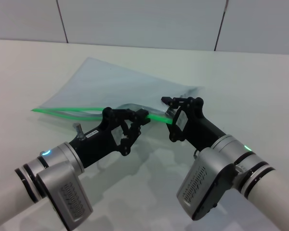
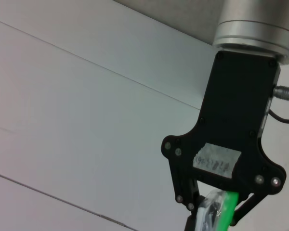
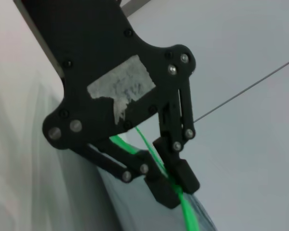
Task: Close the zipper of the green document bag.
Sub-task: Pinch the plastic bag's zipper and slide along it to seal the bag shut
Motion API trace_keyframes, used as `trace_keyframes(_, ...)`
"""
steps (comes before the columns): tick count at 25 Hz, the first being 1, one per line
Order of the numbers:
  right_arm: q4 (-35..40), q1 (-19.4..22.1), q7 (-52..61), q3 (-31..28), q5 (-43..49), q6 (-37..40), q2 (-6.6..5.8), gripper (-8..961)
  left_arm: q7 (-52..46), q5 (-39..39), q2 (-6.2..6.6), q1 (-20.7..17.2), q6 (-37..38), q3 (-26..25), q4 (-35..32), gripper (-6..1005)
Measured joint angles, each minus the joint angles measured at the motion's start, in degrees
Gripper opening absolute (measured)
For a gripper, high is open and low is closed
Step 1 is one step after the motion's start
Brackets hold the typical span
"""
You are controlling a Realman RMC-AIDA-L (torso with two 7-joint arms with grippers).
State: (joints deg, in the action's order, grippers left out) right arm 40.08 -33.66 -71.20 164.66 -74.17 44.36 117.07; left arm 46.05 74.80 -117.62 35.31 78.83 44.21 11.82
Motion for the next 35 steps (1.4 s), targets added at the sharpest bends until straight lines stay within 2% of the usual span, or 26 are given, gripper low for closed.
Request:
trace_keyframes(7, -0.20, 0.08, 0.01, 0.08, 0.33, -0.02, 0.00, 69, -0.03, 0.00, 0.11, 0.01, 0.05, 0.00, -0.02, 82)
trace_keyframes(12, -0.36, 0.34, -0.17, 0.13, 0.75, 0.46, -0.05, 69, -0.15, -0.04, 0.11, 0.01, 0.10, -0.38, -0.04, 81)
trace_keyframes(26, -3.18, 1.83, 0.42, -0.20, 0.70, 3.41, -0.18, 58, -0.47, -0.10, 0.36, -1.37, 0.07, -5.81, 0.03, 81)
trace_keyframes(35, -8.21, 3.49, 7.52, -0.16, 0.66, 9.91, -0.18, 52, -0.50, -0.11, 0.46, -2.60, 0.27, -9.16, -0.17, 82)
